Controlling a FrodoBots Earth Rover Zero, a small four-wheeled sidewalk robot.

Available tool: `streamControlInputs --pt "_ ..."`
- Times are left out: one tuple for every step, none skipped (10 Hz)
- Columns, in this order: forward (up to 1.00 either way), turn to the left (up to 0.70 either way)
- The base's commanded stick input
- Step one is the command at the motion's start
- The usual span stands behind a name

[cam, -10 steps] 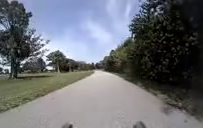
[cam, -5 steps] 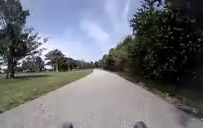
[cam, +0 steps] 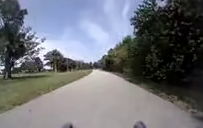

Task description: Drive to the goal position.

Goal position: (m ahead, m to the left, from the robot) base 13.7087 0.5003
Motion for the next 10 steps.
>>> streamControlInputs --pt "0.70 0.00" --pt "0.70 0.00" --pt "0.70 0.00" --pt "0.70 0.00" --pt "0.70 0.00" --pt "0.70 0.00" --pt "0.70 0.00" --pt "0.70 0.00" --pt "0.70 0.00" --pt "0.70 0.00"
